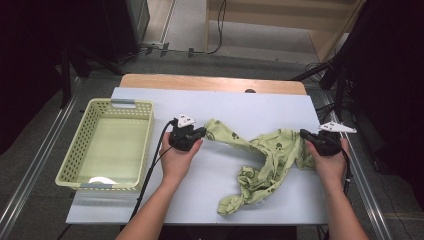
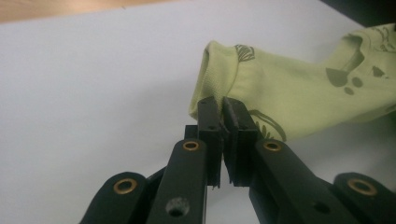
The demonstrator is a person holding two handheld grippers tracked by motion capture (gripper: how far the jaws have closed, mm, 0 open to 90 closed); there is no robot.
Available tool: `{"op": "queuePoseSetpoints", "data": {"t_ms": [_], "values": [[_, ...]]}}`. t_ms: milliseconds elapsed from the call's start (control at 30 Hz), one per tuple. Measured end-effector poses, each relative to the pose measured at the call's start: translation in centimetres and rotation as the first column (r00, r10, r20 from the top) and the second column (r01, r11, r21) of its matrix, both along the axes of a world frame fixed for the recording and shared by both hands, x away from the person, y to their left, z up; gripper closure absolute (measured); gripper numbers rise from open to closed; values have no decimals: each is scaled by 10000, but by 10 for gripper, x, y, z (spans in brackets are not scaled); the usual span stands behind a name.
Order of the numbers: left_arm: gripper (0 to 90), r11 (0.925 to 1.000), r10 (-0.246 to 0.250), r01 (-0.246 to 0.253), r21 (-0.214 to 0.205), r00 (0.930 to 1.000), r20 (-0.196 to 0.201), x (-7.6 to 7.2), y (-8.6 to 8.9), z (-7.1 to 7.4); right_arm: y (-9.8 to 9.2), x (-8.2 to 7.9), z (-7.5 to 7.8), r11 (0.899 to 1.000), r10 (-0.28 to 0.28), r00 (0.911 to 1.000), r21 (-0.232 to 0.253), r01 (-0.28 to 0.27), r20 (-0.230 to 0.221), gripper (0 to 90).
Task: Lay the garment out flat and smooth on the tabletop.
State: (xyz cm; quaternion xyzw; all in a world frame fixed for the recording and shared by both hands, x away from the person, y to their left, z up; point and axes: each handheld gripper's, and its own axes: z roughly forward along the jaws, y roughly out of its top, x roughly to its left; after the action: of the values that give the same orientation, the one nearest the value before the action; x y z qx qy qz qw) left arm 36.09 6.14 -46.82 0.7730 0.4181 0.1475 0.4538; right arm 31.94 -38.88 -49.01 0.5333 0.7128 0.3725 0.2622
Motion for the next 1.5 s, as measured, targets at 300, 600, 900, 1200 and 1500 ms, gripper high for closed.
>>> {"op": "queuePoseSetpoints", "data": {"t_ms": [300,600,900,1200,1500], "values": [[858,9970,753,-741,-237,9957,537,3,17,2,-20,28,19,9966,-757,9955,358,738,564,879],[563,9991,398,-398,126,9992,-11,5,8,-15,-16,37,9,9932,-987,9947,590,1004,-304,611],[549,9997,65,-58,221,9995,-293,15,-8,-22,21,31,17,9977,352,9994,569,-355,63,611],[648,9987,-510,507,-69,9974,-500,29,-26,-19,17,21,4,9972,339,9988,683,-313,-361,660],[896,9904,-1313,1266,-563,9874,-886,39,-44,-19,13,-28,1,9956,607,9977,734,-584,-296,879]]}}
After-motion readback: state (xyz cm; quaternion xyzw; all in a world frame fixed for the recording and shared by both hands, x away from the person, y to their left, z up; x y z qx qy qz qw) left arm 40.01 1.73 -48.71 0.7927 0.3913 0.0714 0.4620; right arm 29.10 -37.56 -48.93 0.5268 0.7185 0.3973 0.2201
